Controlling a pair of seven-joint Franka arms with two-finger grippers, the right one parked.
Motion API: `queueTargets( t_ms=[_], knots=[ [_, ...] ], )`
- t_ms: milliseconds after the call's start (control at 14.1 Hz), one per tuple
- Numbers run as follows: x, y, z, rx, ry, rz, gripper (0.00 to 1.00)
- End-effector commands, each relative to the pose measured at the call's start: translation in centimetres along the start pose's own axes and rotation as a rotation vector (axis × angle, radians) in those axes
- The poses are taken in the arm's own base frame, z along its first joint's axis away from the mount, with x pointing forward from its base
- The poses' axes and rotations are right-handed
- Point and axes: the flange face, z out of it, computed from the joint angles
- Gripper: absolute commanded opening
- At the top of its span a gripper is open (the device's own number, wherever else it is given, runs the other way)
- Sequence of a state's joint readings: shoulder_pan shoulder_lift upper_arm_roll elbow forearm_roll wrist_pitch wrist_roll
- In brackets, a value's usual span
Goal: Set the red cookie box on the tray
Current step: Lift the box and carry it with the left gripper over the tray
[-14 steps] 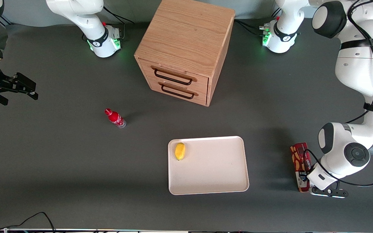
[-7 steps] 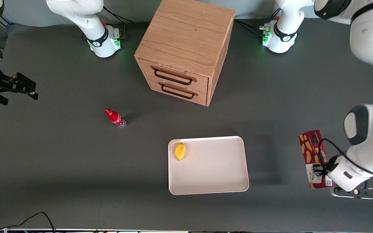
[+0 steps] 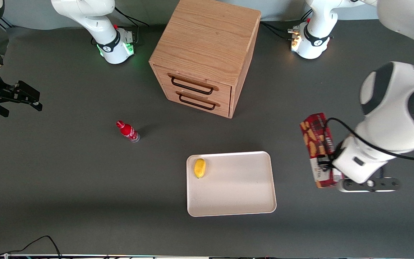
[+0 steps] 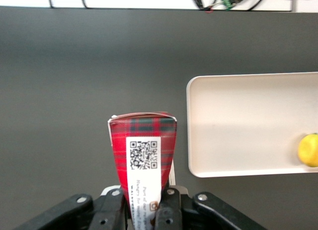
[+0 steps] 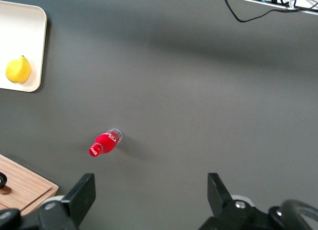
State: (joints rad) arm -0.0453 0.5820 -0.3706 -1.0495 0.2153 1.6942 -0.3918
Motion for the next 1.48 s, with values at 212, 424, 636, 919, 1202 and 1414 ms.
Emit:
queueTargets(
  t_ms=[212,424,636,919,1202,1414],
  knots=[
    [1.3,7.8,11.2,-0.001,0.051,0.032,0.00],
    [1.5,9.9,18.1,-0.001,0.072,0.048,0.00],
    [0.9,11.1,22.5,0.029,0.067,0.077,0.00],
    [0.2,11.7,26.5,0.039,0.068,0.096,0.00],
    [0.0,11.6,28.7,0.055,0.065,0.105,0.00],
    [0.1,11.3,28.9,0.058,0.063,0.107,0.11]
  ],
)
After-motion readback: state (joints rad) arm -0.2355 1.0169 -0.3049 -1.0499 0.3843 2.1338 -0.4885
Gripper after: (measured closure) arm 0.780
